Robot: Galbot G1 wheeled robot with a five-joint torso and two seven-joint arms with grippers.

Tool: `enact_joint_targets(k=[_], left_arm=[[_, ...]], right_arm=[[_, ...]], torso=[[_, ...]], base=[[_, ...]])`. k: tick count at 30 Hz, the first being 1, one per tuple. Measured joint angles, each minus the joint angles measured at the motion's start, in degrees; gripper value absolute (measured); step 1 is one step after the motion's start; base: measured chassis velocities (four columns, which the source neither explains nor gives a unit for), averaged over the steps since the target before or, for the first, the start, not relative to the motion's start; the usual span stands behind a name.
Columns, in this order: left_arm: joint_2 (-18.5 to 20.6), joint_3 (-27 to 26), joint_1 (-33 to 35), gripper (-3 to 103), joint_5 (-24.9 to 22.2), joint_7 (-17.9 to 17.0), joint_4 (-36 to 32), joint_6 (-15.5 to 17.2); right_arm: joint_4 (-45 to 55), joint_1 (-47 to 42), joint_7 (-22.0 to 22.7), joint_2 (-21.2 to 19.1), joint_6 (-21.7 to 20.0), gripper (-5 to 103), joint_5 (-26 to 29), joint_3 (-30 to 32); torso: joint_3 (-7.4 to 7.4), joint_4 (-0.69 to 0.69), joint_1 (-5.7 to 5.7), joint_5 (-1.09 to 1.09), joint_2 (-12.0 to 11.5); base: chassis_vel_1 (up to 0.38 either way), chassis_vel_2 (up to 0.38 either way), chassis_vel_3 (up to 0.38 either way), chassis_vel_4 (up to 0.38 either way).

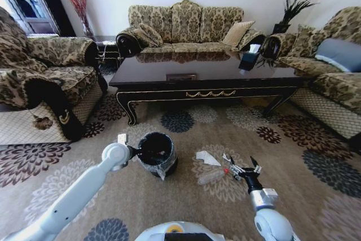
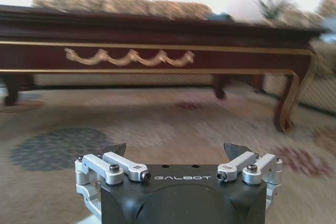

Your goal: Move to the front of the table and pick up the trash from the floor, then place it into the trash bin.

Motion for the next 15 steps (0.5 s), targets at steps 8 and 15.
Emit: enact_joint_targets(k=[8, 15], left_arm=[[1.5, -1.4, 3.0, 0, 0.2, 0.0, -3.2, 0.0], [2.9, -2.5, 5.0, 0, 0.2, -0.2, -4.6, 0.0]], right_arm=[[-7.3, 7.0, 5.6, 1.7, -5.1, 100, 4.5, -1.8], [-15.0, 12.3, 10.5, 3.8, -9.1, 100, 7.0, -2.9]], torso=[[0.0, 0.0, 0.0, -0.01, 0.0], [0.0, 0.01, 0.0, 0.0, 0.0]], base=[[0.0, 0.0, 0.0, 0.0], [0.0, 0.0, 0.0, 0.0]])
